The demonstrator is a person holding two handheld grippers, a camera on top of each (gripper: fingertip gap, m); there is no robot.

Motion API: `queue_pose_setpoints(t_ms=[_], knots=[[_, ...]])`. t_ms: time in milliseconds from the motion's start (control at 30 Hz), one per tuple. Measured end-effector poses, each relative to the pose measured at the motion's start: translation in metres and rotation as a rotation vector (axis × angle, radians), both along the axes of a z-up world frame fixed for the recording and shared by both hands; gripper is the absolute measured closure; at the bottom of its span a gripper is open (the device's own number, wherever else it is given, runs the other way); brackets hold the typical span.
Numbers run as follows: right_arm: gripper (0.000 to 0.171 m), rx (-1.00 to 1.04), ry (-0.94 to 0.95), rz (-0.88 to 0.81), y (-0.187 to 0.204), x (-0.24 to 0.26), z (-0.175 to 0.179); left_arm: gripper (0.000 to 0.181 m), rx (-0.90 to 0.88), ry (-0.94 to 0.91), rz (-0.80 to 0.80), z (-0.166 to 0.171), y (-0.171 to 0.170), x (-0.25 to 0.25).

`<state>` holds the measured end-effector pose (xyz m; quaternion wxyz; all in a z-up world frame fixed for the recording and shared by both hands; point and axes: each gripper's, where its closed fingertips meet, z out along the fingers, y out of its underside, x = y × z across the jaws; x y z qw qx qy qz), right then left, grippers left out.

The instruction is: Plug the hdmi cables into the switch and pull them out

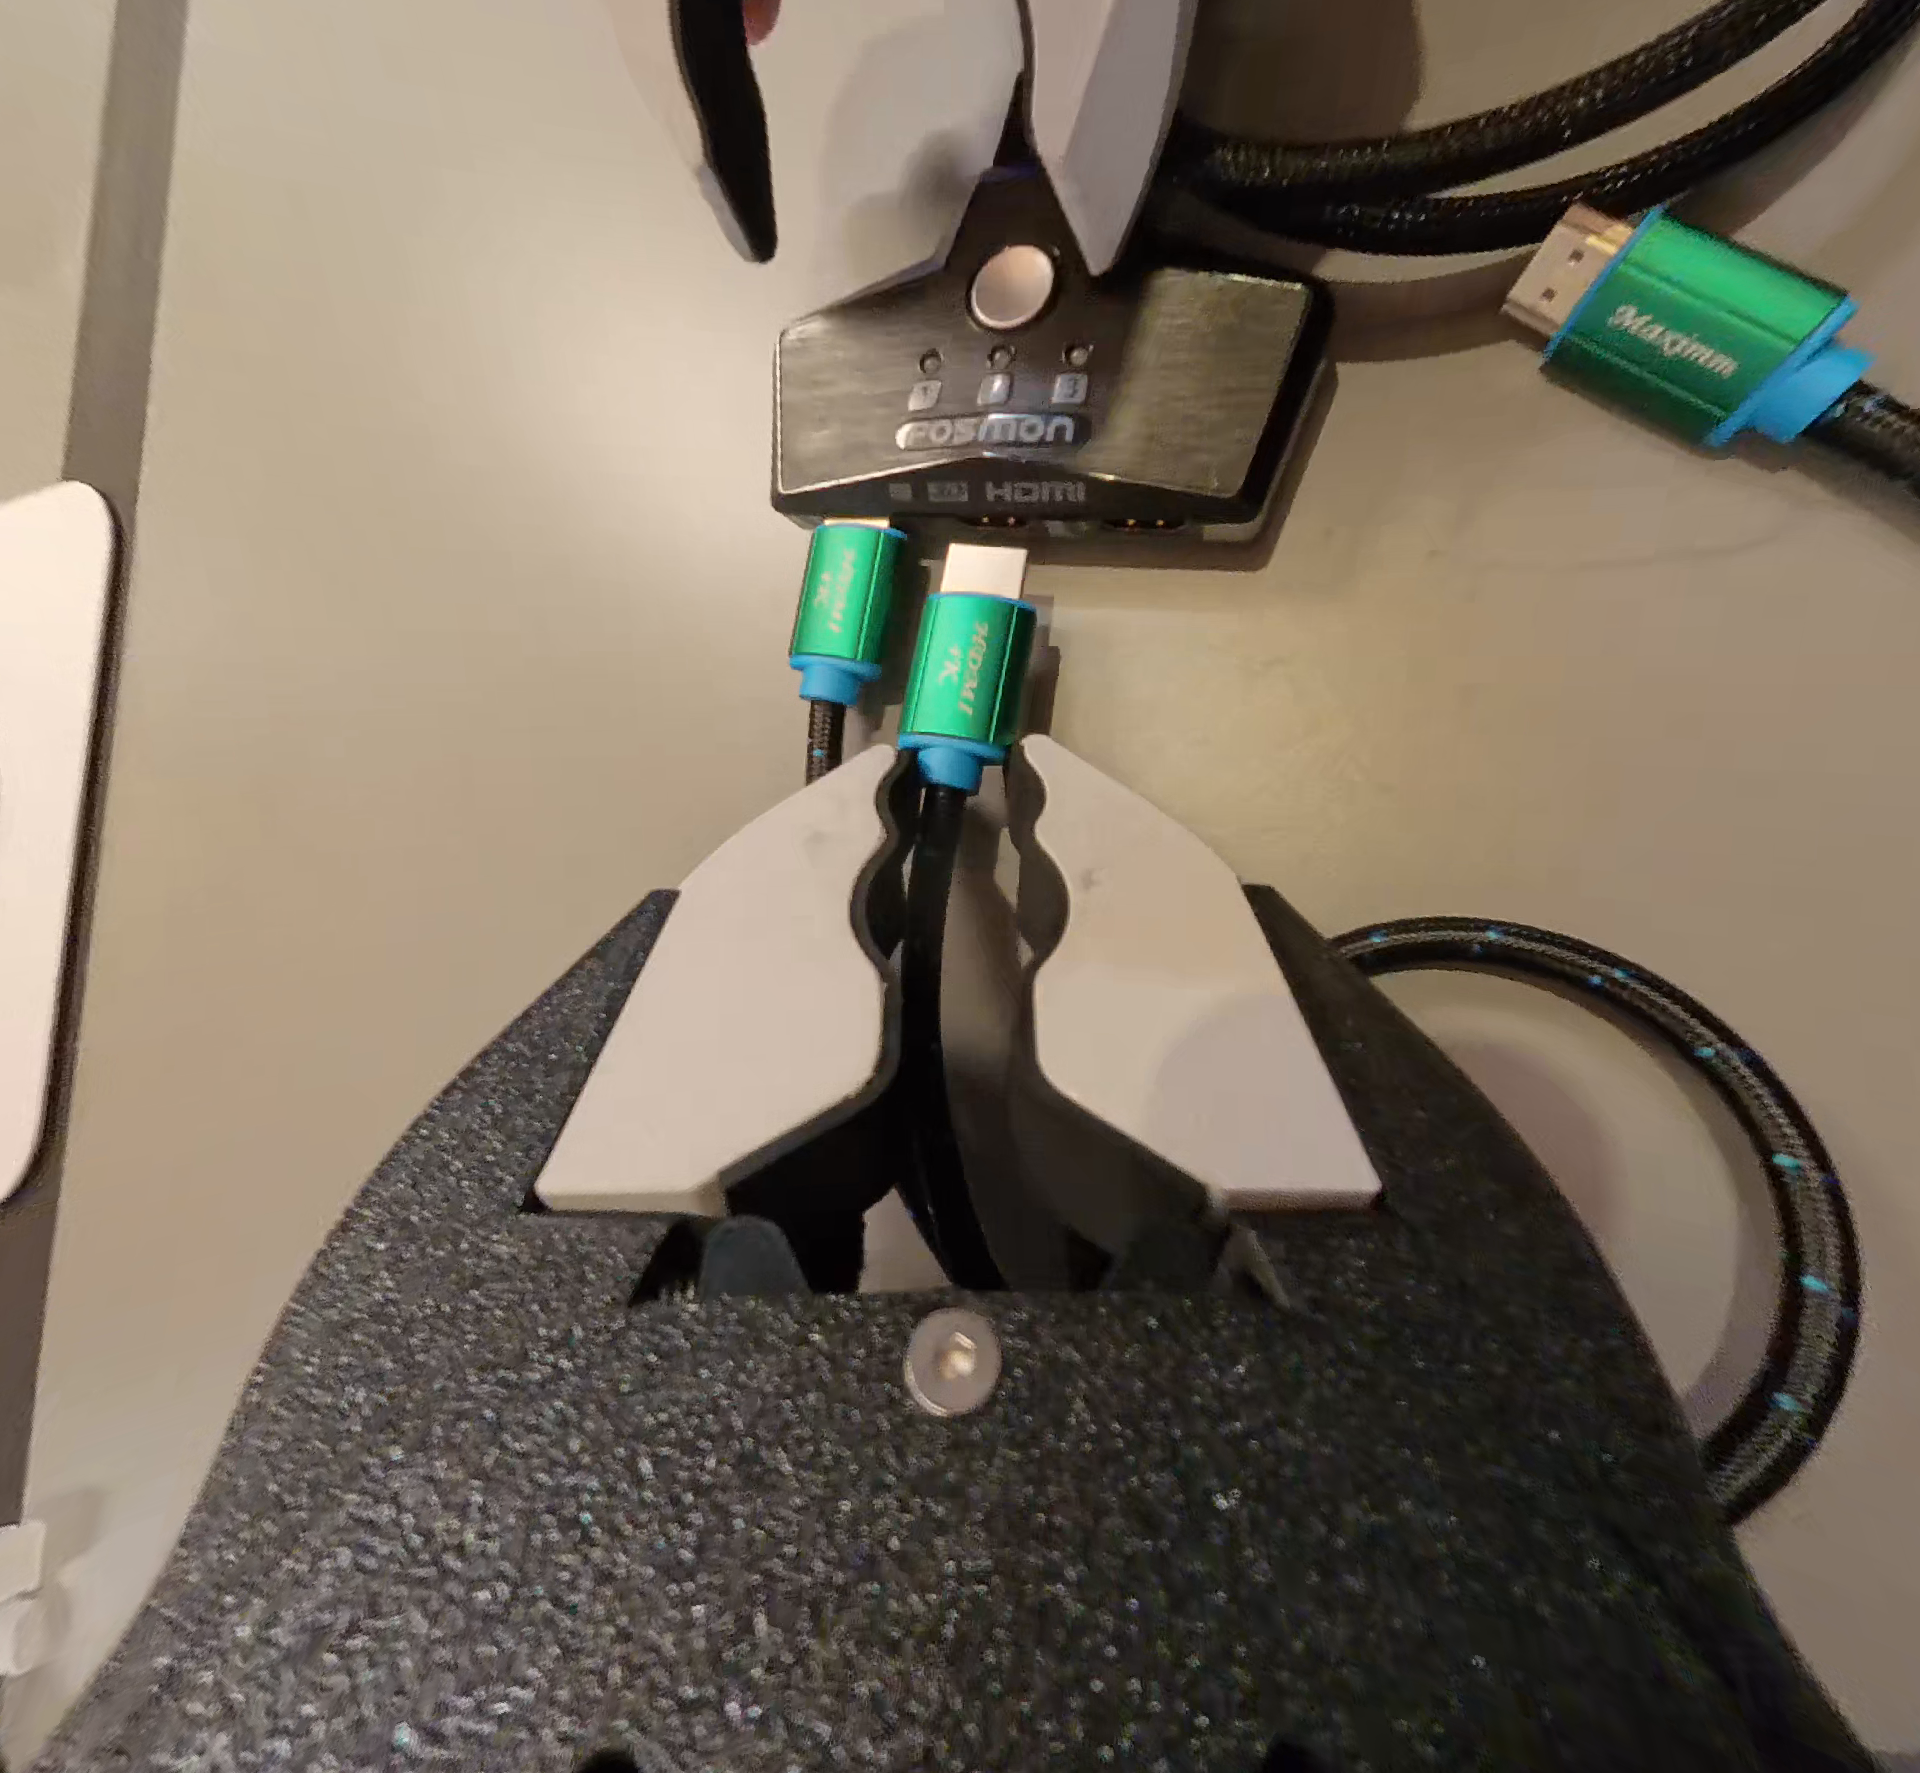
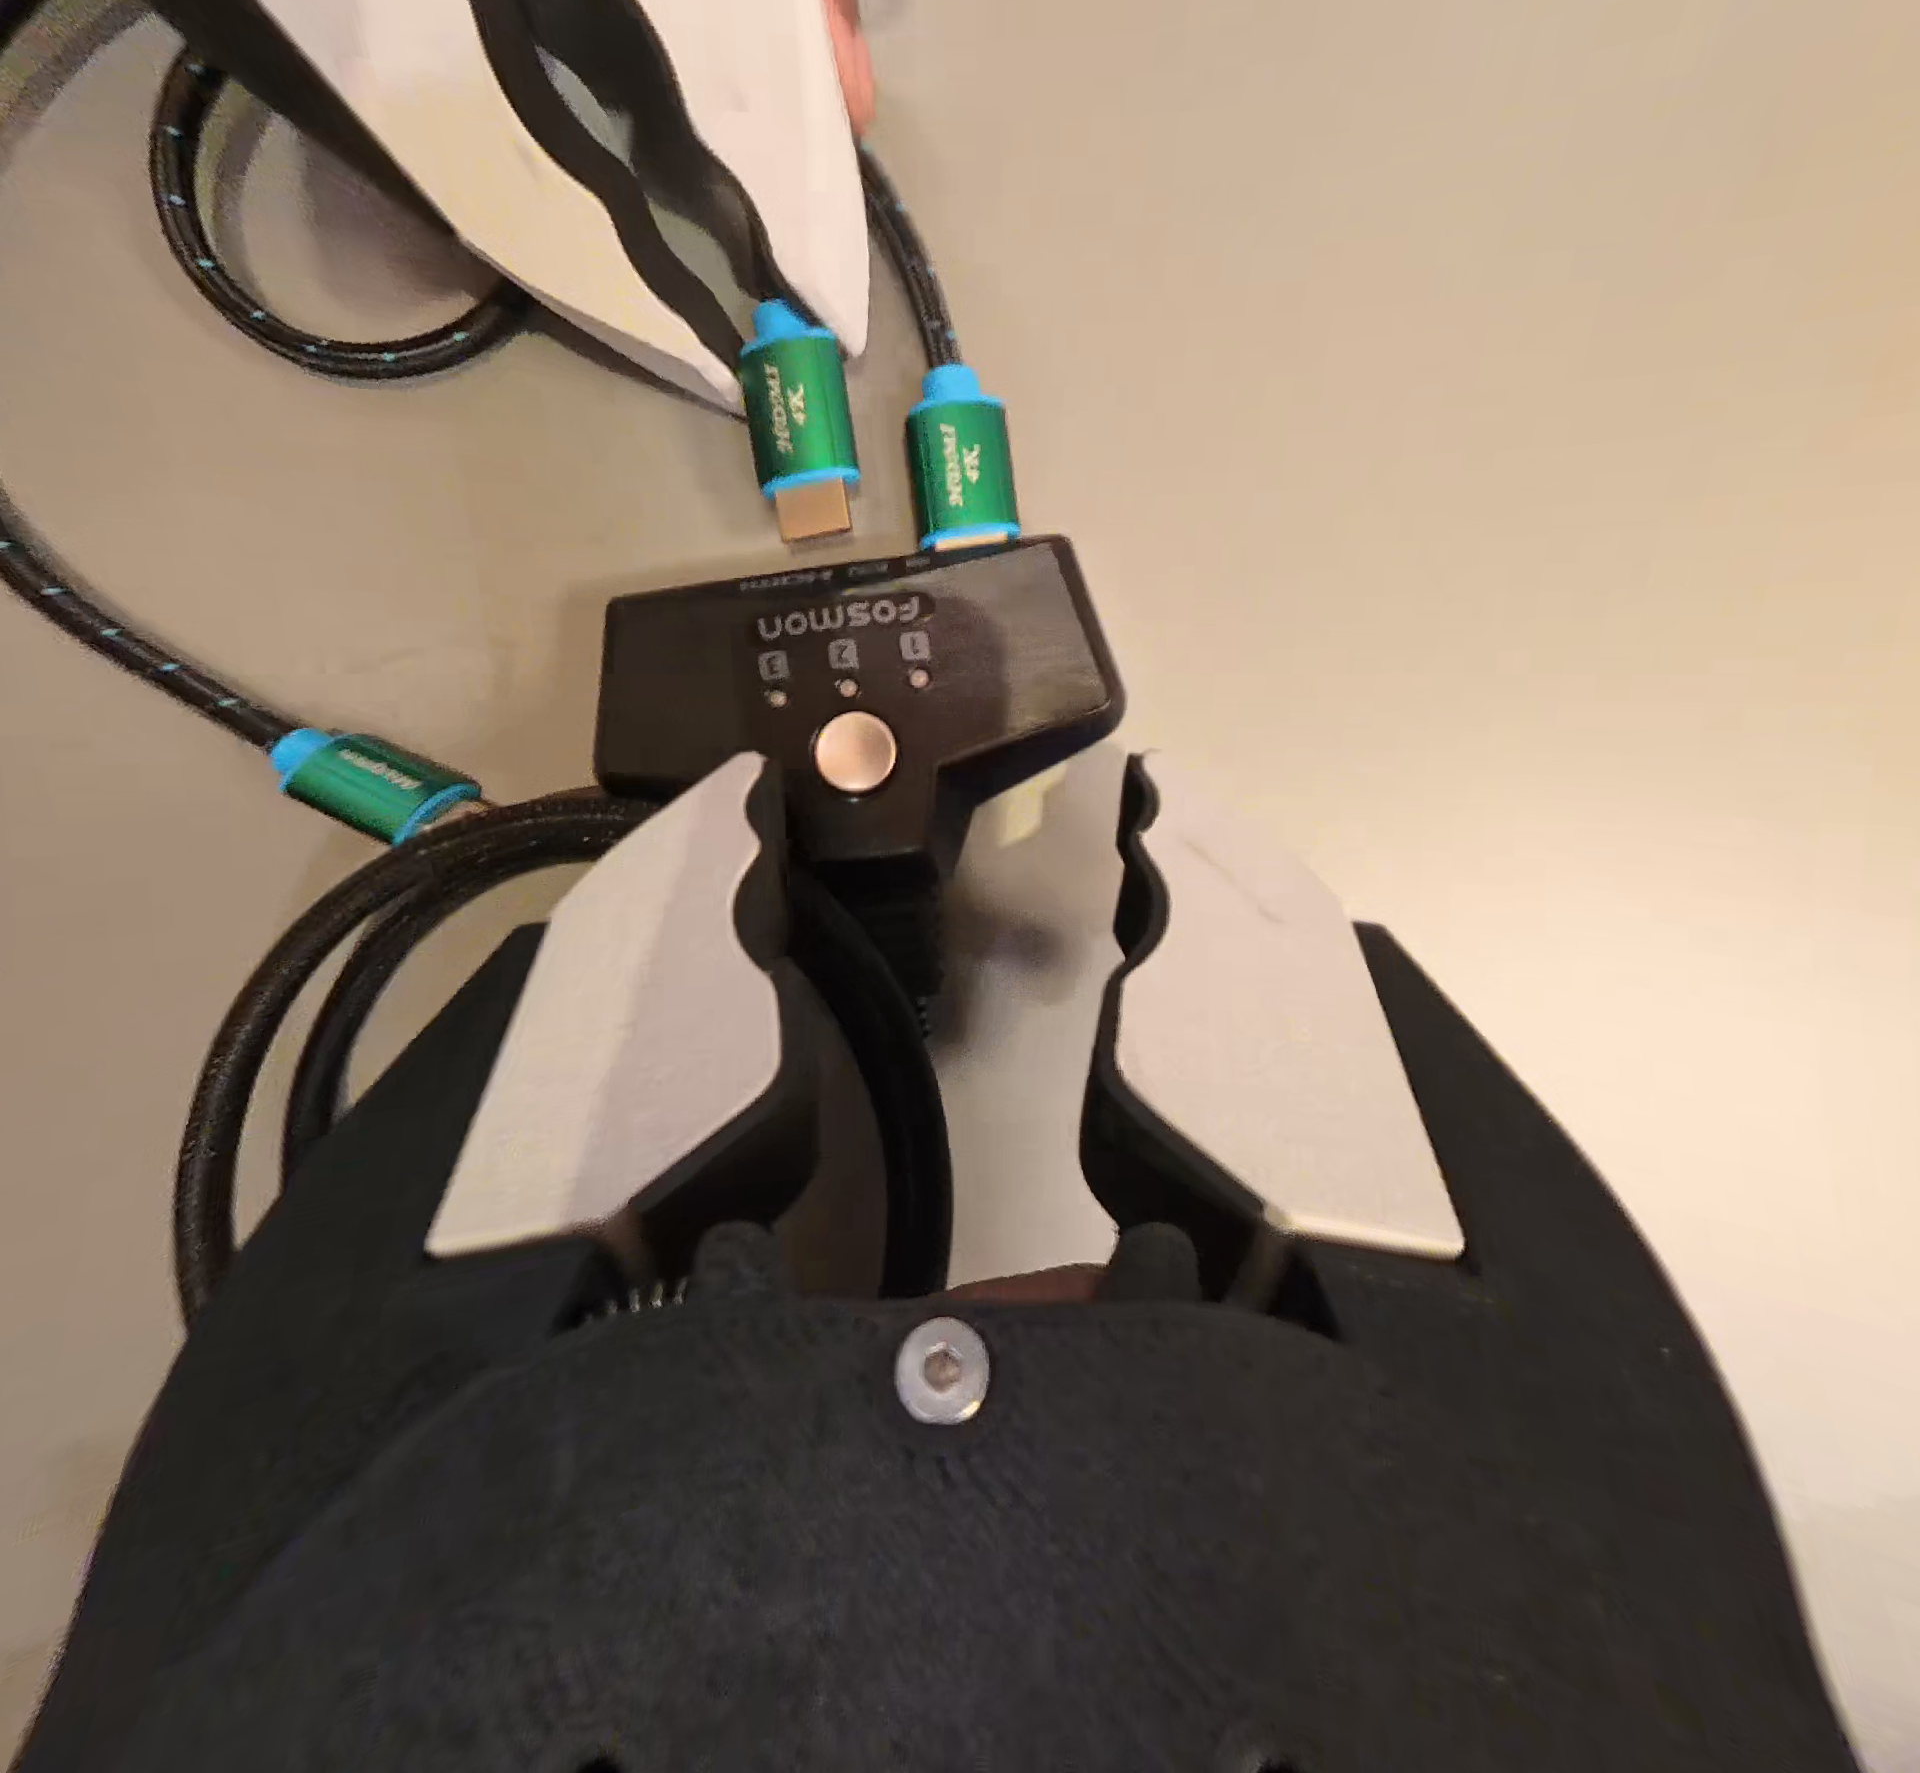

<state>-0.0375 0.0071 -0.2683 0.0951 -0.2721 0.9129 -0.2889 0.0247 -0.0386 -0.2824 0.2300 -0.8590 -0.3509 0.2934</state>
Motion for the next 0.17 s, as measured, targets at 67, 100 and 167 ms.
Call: queue_pose_setpoints(t_ms=[67,100,167], knots=[[0.108,0.028,-0.041,0.016,0.005,0.002,-0.002,0.165,0.033,-0.026,0.022,-0.001,0.002,0.002],[0.109,0.041,-0.048,0.027,0.007,0.003,-0.004,0.165,0.046,-0.038,0.038,-0.001,0.002,0.003],[0.109,0.076,-0.063,0.051,0.013,0.005,-0.006,0.165,0.059,-0.052,0.059,-0.001,0.001,0.004]])
